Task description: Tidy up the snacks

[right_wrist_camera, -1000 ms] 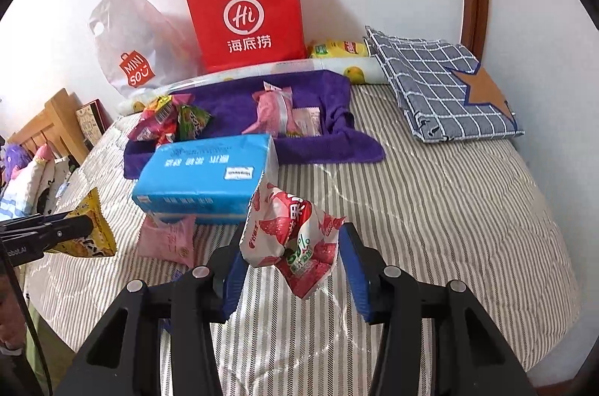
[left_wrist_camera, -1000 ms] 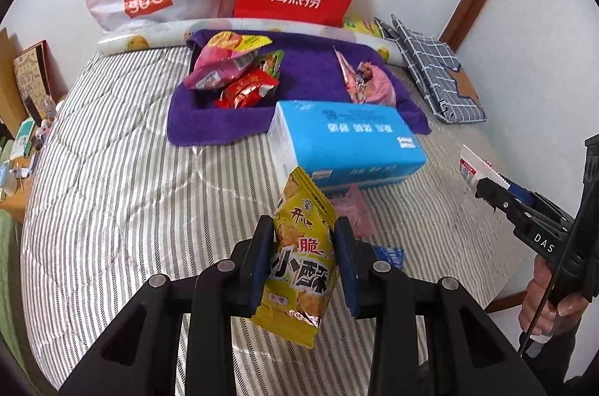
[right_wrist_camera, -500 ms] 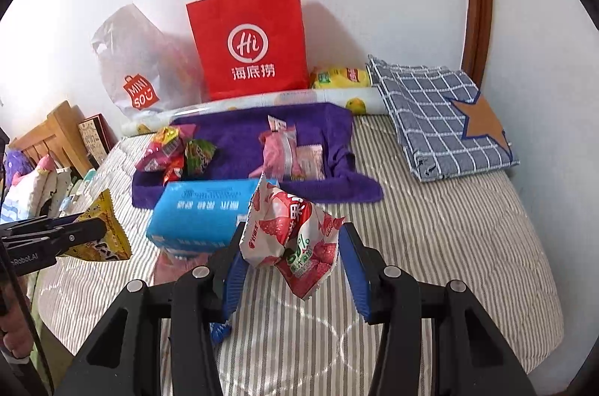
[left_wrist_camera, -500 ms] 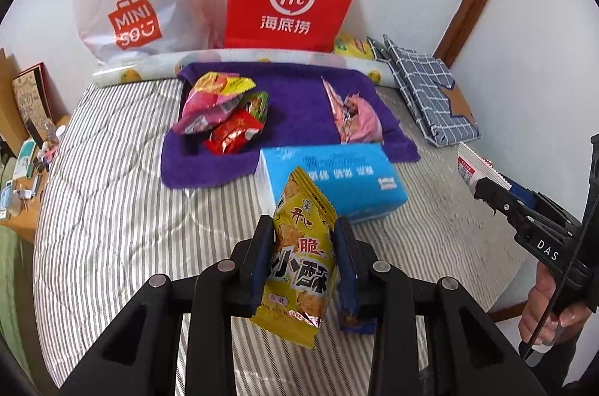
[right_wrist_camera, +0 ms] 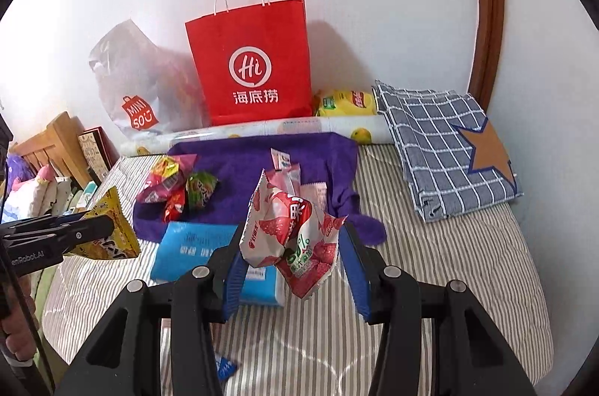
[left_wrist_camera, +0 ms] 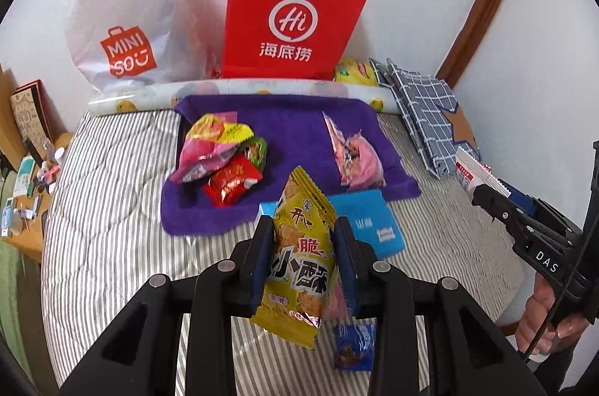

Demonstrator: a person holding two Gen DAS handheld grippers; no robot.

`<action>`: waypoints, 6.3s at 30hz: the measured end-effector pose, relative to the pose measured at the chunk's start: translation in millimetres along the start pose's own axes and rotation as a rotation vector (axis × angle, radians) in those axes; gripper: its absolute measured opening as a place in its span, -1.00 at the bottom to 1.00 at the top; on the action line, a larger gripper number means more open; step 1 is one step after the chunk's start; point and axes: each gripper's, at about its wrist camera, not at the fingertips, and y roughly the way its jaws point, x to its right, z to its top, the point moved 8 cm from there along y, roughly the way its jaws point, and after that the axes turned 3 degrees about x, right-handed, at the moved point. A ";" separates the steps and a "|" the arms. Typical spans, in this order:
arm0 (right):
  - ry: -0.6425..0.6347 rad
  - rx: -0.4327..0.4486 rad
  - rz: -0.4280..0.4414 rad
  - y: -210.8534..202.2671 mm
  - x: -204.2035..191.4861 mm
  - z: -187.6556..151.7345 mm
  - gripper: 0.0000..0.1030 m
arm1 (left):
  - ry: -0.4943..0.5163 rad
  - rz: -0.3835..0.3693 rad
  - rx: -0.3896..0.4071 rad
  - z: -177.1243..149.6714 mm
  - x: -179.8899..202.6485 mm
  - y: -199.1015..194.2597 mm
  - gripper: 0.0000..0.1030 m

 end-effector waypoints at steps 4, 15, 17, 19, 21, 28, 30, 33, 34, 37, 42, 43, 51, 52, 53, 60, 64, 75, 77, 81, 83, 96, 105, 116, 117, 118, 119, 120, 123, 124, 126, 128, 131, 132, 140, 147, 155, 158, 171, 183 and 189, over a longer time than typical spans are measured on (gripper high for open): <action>0.001 0.003 0.006 8.6 0.1 11.1 -0.12 | 0.001 0.000 0.003 12.5 -1.1 5.5 -0.36; 0.000 0.004 0.019 42.8 4.7 36.4 -0.12 | 0.007 0.007 0.004 44.6 -4.5 29.3 -0.36; 0.000 0.002 0.020 50.4 6.1 40.1 -0.12 | 0.008 0.008 0.001 49.0 -5.5 35.0 -0.36; -0.002 0.000 0.021 57.1 6.8 42.8 -0.12 | 0.008 0.008 -0.003 53.5 -6.7 40.9 -0.36; -0.001 -0.003 0.021 64.7 8.3 45.2 -0.12 | 0.008 0.009 -0.006 57.4 -8.3 46.7 -0.36; -0.006 -0.007 0.019 88.5 9.9 57.0 -0.12 | 0.009 0.016 -0.007 73.3 -15.3 62.6 -0.36; -0.010 -0.003 0.016 93.6 10.7 60.7 -0.12 | 0.009 0.019 -0.005 78.5 -17.1 67.1 -0.36; -0.009 -0.002 0.016 102.6 12.7 65.8 -0.12 | 0.012 0.021 -0.005 84.4 -18.9 73.3 -0.36; -0.007 -0.001 0.015 105.6 13.9 67.2 -0.12 | 0.013 0.023 -0.003 87.0 -19.4 75.5 -0.36; -0.002 0.000 0.012 115.1 18.6 72.1 -0.12 | 0.006 0.022 0.005 95.0 -21.9 81.4 -0.36; 0.016 0.009 0.008 128.7 27.8 82.3 -0.12 | -0.007 0.025 0.018 109.6 -25.3 90.7 -0.36; 0.016 0.010 0.008 131.2 28.5 83.7 -0.12 | -0.006 0.029 0.021 112.8 -25.5 93.3 -0.36; 0.017 0.001 0.031 158.5 26.4 87.3 -0.12 | -0.004 0.035 0.012 121.6 -25.8 119.5 -0.36; 0.016 -0.005 0.034 162.8 26.0 87.1 -0.12 | -0.004 0.033 0.005 121.0 -25.8 124.4 -0.36; 0.013 -0.010 0.033 166.9 25.8 86.5 -0.12 | -0.007 0.034 -0.003 120.2 -26.1 129.2 -0.36; 0.020 -0.048 0.034 194.9 30.2 77.7 -0.12 | -0.005 0.034 -0.034 118.5 -24.2 152.5 -0.36; 0.007 -0.069 0.038 206.7 28.7 69.1 -0.12 | 0.018 0.059 -0.047 113.6 -24.1 163.4 -0.36; -0.016 -0.126 0.034 230.0 25.0 48.4 -0.10 | 0.016 0.073 -0.105 96.8 -30.6 187.7 -0.36; -0.013 -0.140 0.042 232.9 24.5 45.7 -0.09 | 0.014 0.075 -0.108 96.3 -30.8 188.6 -0.36; -0.025 -0.150 0.035 235.3 23.5 41.9 -0.07 | 0.016 0.074 -0.115 95.2 -28.7 191.5 -0.36; -0.023 -0.149 0.034 234.9 23.9 41.4 -0.07 | 0.015 0.080 -0.118 94.9 -30.1 192.7 -0.36; -0.021 -0.128 0.030 203.2 18.4 47.3 -0.06 | 0.020 0.067 -0.113 96.5 -19.7 165.8 -0.05; -0.026 -0.061 -0.017 133.3 10.3 55.3 0.06 | 0.047 0.062 -0.077 93.8 -0.9 113.6 0.22; -0.046 0.024 -0.086 35.5 1.3 43.3 0.08 | 0.067 0.041 -0.009 66.7 16.9 29.4 0.44; -0.036 0.039 -0.087 24.2 0.6 39.9 0.08 | 0.072 0.042 0.000 63.2 18.1 22.1 0.44; -0.028 0.047 -0.085 17.9 0.7 37.1 0.08 | 0.077 0.044 0.012 58.4 19.4 12.7 0.44; -0.016 0.053 -0.081 8.3 -0.2 32.8 0.08 | 0.080 0.046 0.024 55.0 20.0 6.2 0.44; -0.011 0.052 -0.076 2.7 -1.4 29.7 0.08 | 0.082 0.045 0.036 51.2 20.2 -0.6 0.44; -0.017 0.018 -0.065 -12.5 -6.6 14.8 0.08 | 0.080 0.052 0.054 36.8 18.1 -18.6 0.44; -0.019 0.013 -0.060 -17.2 -8.5 9.6 0.08 | 0.077 0.057 0.053 30.9 16.8 -23.3 0.44; -0.020 0.013 -0.061 -26.5 -12.0 -0.6 0.08 | 0.065 0.046 0.050 20.1 15.9 -31.0 0.44; -0.014 0.002 -0.051 -33.2 -15.7 -11.8 0.08 | 0.058 0.040 0.047 11.4 15.5 -36.6 0.44; -0.003 -0.020 -0.042 -37.3 -20.8 -25.8 0.08 | 0.055 0.043 0.057 -1.6 14.4 -47.2 0.43; -0.004 -0.029 -0.044 -38.0 -22.8 -31.6 0.08 | 0.054 0.043 0.058 -5.2 14.3 -49.7 0.43; 0.015 -0.057 -0.040 -44.8 -35.2 -69.1 0.08 | 0.046 0.043 0.026 -37.1 8.8 -56.4 0.43; 0.043 -0.065 -0.051 -38.3 -43.5 -91.2 0.08 | 0.044 0.047 0.005 -60.8 -5.1 -52.9 0.33; 0.066 -0.040 -0.083 -24.9 -47.5 -91.8 0.08 | 0.059 0.076 0.018 -62.7 -26.5 -49.9 0.24; 0.082 -0.049 -0.083 -20.4 -48.1 -91.6 0.08 | 0.055 0.074 0.007 -63.0 -31.1 -43.6 0.24; 0.111 -0.107 -0.223 -10.8 -25.2 -96.7 0.26 | 0.051 0.122 -0.072 -59.5 -37.5 -19.7 0.29; 0.095 -0.094 -0.164 -12.1 -32.0 -115.8 0.26 | 0.004 0.030 -0.044 -67.6 -29.5 -7.8 0.25; 0.076 -0.127 -0.117 -1.2 -45.8 -131.5 0.21 | 0.042 0.092 -0.019 -71.8 -33.0 -5.6 0.23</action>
